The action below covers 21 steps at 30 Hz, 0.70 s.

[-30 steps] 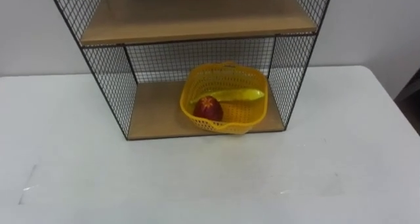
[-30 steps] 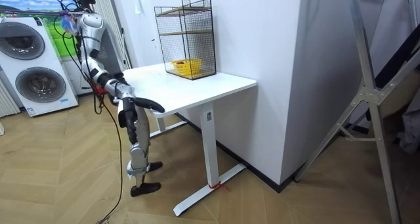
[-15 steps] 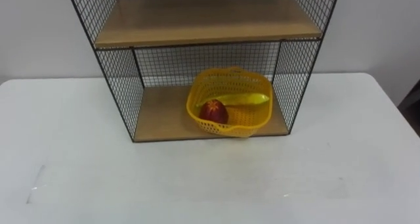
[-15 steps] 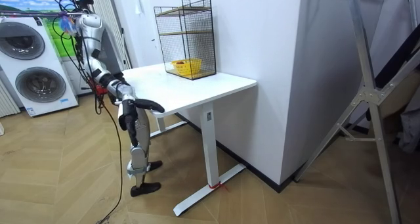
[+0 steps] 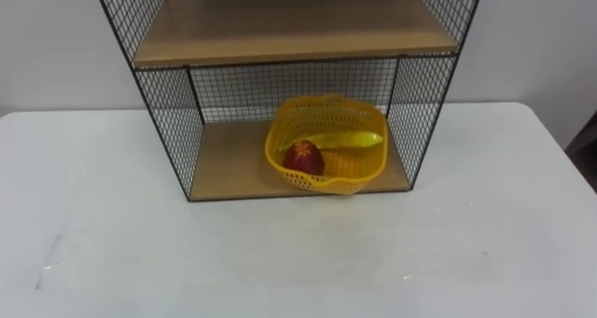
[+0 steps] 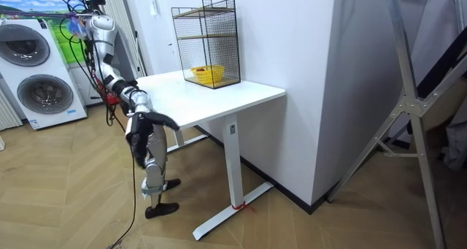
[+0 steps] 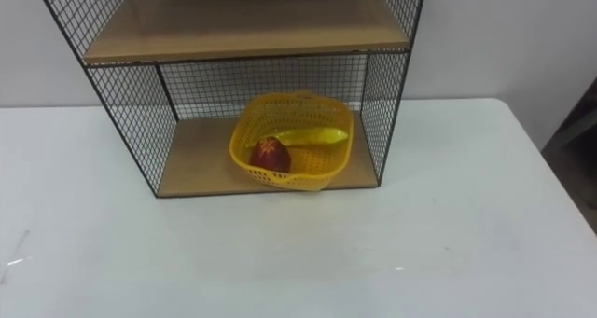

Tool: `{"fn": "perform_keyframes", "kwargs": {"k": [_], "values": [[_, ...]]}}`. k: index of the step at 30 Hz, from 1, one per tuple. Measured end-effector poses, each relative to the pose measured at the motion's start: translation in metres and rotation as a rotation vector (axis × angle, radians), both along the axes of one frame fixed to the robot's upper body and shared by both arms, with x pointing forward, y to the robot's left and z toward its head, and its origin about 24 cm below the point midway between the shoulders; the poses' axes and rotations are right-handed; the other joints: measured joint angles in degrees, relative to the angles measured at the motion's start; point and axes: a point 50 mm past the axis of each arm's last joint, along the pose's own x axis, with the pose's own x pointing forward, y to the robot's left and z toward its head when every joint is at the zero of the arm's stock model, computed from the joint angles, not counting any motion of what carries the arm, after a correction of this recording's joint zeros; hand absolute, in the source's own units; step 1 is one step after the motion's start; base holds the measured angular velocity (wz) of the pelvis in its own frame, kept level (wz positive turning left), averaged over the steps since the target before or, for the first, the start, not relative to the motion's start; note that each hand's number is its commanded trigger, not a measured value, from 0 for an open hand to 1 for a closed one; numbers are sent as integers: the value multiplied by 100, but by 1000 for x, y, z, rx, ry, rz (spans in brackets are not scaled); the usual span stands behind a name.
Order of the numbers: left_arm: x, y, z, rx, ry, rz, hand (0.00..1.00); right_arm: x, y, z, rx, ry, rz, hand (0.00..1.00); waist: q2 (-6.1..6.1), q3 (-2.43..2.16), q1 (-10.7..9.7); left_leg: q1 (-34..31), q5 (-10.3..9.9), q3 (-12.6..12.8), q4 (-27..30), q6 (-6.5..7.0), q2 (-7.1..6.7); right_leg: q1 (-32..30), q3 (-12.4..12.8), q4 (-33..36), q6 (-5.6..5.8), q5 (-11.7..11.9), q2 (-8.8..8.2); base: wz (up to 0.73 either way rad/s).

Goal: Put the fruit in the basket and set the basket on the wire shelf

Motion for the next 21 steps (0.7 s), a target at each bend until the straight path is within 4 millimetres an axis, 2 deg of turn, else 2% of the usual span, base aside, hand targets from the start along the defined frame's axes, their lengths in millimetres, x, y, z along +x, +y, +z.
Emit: {"fn": "perform_keyframes", "kwargs": {"k": [1, 2, 4, 7, 9, 13, 17, 21], "values": [[-6, 4, 2, -6, -15, 64, 0, -15, 2, 0, 29, -8, -102, 0, 34, -3, 0, -46, -2, 2, 5, 4, 3, -52, 30, 30, 9, -21, 5, -10], [-11, 6, 4, -7, -19, 107, 0, -22, 3, 0, 37, -9, -143, 0, 48, 1, -4, -48, -5, 14, 4, 8, 4, -81, 55, 65, 24, -46, 1, -22], [-35, 14, 9, -4, 1, 266, 0, -56, 7, 5, 56, 9, -297, 0, 62, 6, -16, -106, -29, 61, 51, 40, 20, -202, 87, 209, 19, -117, -20, -17], [-63, 18, 16, -2, 59, 381, 0, -90, 13, 15, 51, 76, -378, 0, 61, 11, -36, -164, -55, 46, 107, 46, 19, -238, 74, 235, 28, -138, -23, 3], [-75, 20, 18, -10, 74, 445, 0, -102, 16, 19, 52, 107, -395, 0, 63, 15, -49, -221, -116, 11, 238, 39, 10, -267, 92, 332, 40, -193, -26, 9], [-98, 15, 16, -50, 100, 562, 0, -110, 24, 13, 96, 152, -410, 0, 63, 18, -108, -414, -221, 4, 482, 48, 32, -425, 84, 515, 9, -300, -39, 2], [-111, 3, 7, -109, 99, 635, 0, -118, 37, 1, 182, 179, -395, 0, 46, 16, -129, -480, -238, 40, 450, 74, 45, -503, 99, 501, 27, -269, -39, -4], [-114, -27, -18, -254, 126, 615, 0, -115, 70, -28, 334, 155, -377, 0, 10, 6, -181, -481, -230, 76, 433, 43, 67, -494, 117, 442, -29, -205, -18, -4]]}}
